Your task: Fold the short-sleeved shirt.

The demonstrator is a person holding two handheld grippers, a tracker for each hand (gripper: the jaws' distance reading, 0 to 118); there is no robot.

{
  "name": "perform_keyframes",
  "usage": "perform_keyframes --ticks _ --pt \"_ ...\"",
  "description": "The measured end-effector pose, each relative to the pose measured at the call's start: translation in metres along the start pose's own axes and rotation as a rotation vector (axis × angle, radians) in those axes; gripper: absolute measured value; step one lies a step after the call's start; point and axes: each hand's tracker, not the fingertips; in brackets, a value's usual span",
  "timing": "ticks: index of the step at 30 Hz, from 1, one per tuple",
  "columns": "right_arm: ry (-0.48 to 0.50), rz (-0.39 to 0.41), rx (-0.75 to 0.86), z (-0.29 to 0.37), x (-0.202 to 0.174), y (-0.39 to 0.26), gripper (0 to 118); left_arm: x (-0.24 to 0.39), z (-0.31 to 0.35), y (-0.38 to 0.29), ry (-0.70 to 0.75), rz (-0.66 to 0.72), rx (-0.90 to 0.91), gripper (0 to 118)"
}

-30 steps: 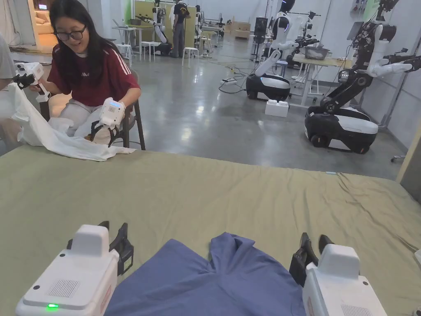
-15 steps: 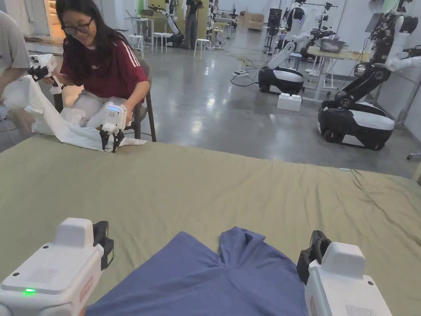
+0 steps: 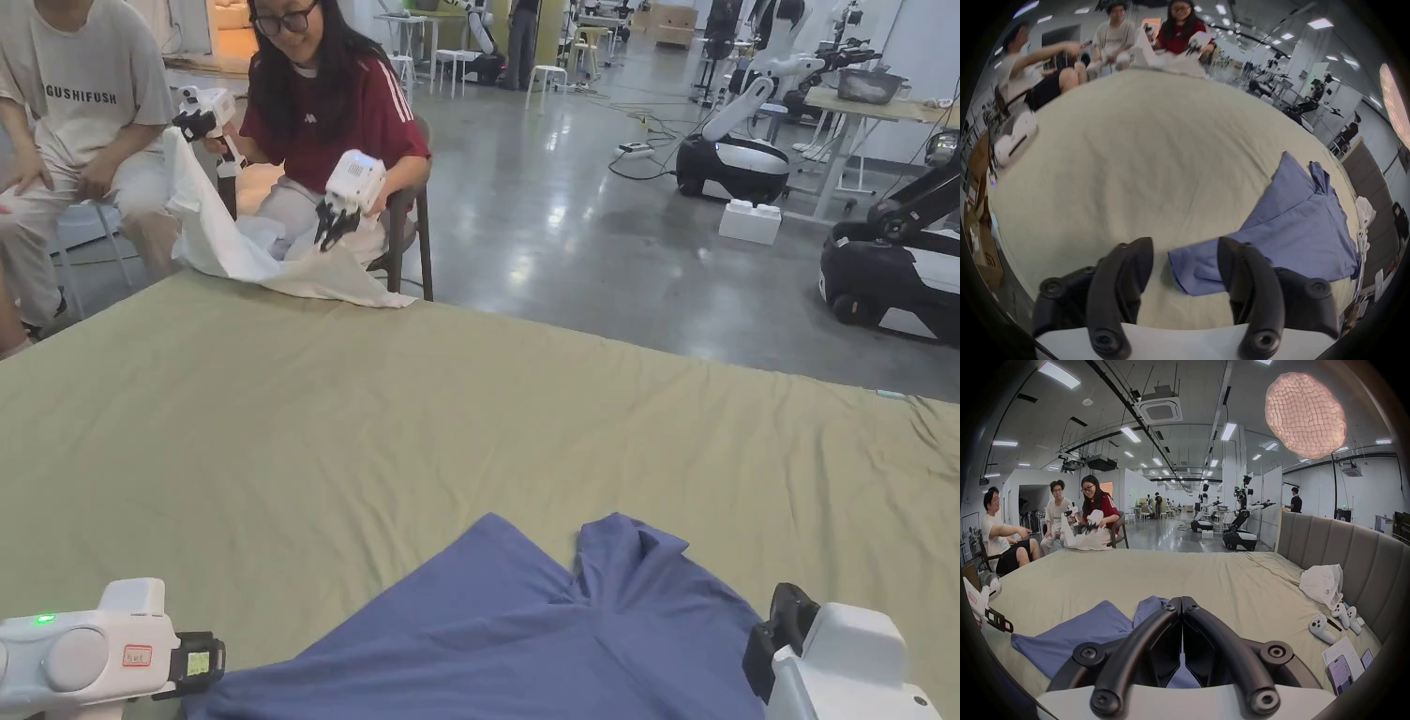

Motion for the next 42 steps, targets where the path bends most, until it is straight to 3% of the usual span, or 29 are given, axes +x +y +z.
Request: perform_keyframes --ticks 4,8,10,12,16,20,21,23,24,25,29,32,34,38,39,40,41,42 --pt "-0.003 0.015 -0.029 -0.004 0.001 -0.007 0 -0.003 -0.028 0.001 0.049 0.037 -0.042 62" --pt "-0.012 0.021 -0.062 -0.011 0.003 -0.013 0 0.013 -0.034 -0.008 0.116 -0.029 -0.062 50" --pt "-0.017 0.023 -0.076 -0.015 0.004 -0.016 0 0.025 -0.031 -0.015 0.131 -0.081 -0.051 33" --pt "-0.016 0.028 -0.093 -0.022 0.005 -0.019 0 0.037 -0.027 -0.02 0.135 -0.11 -0.031 2" --pt "0.006 0.002 -0.159 -0.052 0.014 -0.022 0 0.05 -0.033 -0.025 0.128 -0.198 -0.024 0" --pt "0.054 0.028 -0.298 -0.114 0.031 -0.015 6 0.038 -0.035 -0.02 0.111 -0.163 0.026 0" --pt "0.061 0.029 -0.314 -0.13 0.034 -0.014 19 0.037 -0.031 -0.019 0.107 -0.153 0.026 0" --pt "0.094 0.063 -0.407 -0.169 0.042 -0.011 66 0.033 -0.023 -0.021 0.108 -0.141 0.054 0" --pt "0.1 0.075 -0.44 -0.19 0.045 -0.011 75 0.031 -0.019 -0.02 0.101 -0.136 0.07 0" --pt "0.119 0.107 -0.477 -0.211 0.047 -0.013 76 0.029 -0.014 -0.018 0.099 -0.13 0.078 0" --pt "0.155 0.215 -0.611 -0.271 0.043 -0.023 76 0.031 0.003 -0.016 0.085 -0.109 0.118 0" --pt "0.183 0.214 -0.694 -0.299 0.04 -0.038 76 0.035 0.007 -0.016 0.091 -0.107 0.122 0" --pt "0.19 0.173 -0.741 -0.31 0.04 -0.048 75 0.036 0.009 -0.016 0.091 -0.099 0.131 0" --pt "0.205 0.127 -0.776 -0.312 0.04 -0.062 46 0.039 0.006 -0.019 0.105 -0.103 0.122 0" --pt "0.207 0.116 -0.758 -0.31 0.038 -0.061 33 0.039 0.005 -0.019 0.106 -0.103 0.117 0" --pt "0.203 0.109 -0.746 -0.31 0.039 -0.062 12 0.039 0.004 -0.02 0.11 -0.109 0.114 0" --pt "0.213 0.095 -0.735 -0.309 0.039 -0.063 4 0.039 0.003 -0.021 0.117 -0.118 0.115 0" --pt "0.234 0.086 -0.724 -0.308 0.039 -0.063 3 0.039 0.002 -0.022 0.119 -0.121 0.113 0"
